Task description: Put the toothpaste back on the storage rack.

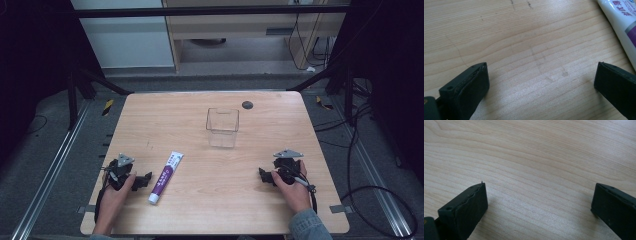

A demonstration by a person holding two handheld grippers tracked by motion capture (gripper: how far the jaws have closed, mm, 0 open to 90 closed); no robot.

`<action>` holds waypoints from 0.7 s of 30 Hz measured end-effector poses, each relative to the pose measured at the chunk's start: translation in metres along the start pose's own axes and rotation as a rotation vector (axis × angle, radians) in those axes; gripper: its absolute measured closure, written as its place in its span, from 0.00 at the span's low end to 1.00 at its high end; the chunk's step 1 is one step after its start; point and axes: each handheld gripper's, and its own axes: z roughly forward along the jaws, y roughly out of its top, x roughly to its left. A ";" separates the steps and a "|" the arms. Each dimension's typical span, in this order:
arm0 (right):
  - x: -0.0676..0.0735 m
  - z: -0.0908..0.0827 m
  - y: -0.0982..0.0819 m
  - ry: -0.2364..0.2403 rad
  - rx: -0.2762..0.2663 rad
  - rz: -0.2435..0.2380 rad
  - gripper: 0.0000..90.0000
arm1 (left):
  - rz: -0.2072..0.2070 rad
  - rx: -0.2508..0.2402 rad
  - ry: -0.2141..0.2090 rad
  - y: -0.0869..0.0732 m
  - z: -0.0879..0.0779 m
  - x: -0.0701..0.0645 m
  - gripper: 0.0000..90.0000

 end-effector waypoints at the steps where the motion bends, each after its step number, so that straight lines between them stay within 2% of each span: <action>1: 0.000 0.000 0.000 0.000 0.000 0.000 0.01 | 0.000 0.000 0.000 0.000 0.000 0.000 0.00; 7: 0.000 0.000 0.000 -0.002 -0.001 -0.004 0.01 | -0.007 0.006 0.006 0.001 0.000 -0.001 0.00; 9: -0.001 0.000 0.000 0.002 0.000 -0.007 0.01 | -0.008 0.007 0.012 0.002 -0.002 -0.002 0.04; 11: -0.001 0.000 0.000 0.005 0.000 -0.009 0.01 | -0.010 -0.005 0.018 0.004 -0.006 -0.003 0.03; 12: -0.001 0.000 0.000 0.006 -0.001 -0.010 0.01 | -0.013 -0.027 0.015 0.007 -0.012 -0.005 0.04; 15: -0.001 0.000 -0.001 0.005 -0.001 -0.010 0.01 | -0.010 -0.041 0.003 0.010 -0.018 -0.007 0.04; 16: -0.001 0.000 -0.001 0.005 -0.001 -0.010 0.01 | 0.000 -0.060 -0.009 0.014 -0.025 -0.012 0.04; 21: -0.001 0.000 -0.001 0.006 -0.001 -0.009 0.01 | 0.029 -0.078 -0.038 0.023 -0.035 -0.025 0.04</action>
